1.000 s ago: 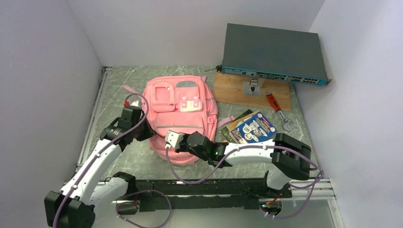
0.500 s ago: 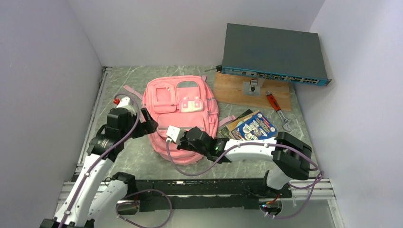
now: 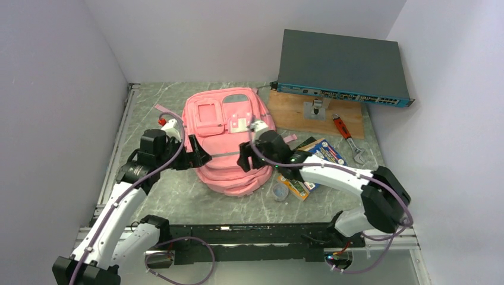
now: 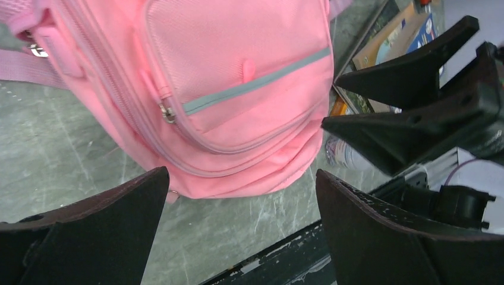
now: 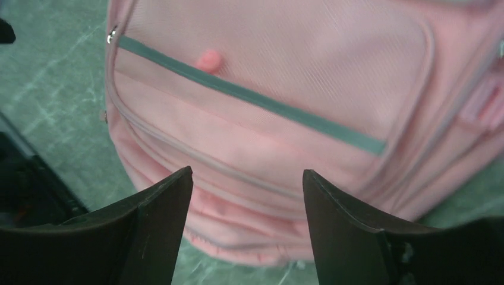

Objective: Pack the student bag
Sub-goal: Unzip the student bag at the center of the board.

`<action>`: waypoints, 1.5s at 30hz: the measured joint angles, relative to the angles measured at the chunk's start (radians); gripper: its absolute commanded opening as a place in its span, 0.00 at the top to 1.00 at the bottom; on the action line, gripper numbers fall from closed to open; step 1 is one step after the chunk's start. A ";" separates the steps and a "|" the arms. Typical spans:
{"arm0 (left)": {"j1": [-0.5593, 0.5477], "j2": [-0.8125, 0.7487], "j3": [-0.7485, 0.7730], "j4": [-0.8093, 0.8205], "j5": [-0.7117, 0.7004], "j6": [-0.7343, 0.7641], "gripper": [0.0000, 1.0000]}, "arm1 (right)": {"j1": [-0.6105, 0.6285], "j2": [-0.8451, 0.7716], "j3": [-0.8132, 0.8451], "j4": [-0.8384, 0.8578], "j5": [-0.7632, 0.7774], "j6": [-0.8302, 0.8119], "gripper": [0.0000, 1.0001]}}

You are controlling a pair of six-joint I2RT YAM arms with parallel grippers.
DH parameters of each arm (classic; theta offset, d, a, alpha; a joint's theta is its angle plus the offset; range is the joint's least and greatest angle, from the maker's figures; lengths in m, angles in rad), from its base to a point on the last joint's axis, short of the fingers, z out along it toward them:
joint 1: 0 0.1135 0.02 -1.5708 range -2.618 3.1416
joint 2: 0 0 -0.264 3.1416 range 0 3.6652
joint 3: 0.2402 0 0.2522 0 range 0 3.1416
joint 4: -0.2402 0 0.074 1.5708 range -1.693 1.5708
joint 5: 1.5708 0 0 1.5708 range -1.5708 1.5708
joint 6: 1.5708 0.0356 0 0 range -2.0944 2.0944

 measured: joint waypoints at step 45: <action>-0.619 0.677 0.437 -0.110 -0.512 0.532 0.00 | -0.324 0.014 -0.284 0.272 -0.298 0.868 1.00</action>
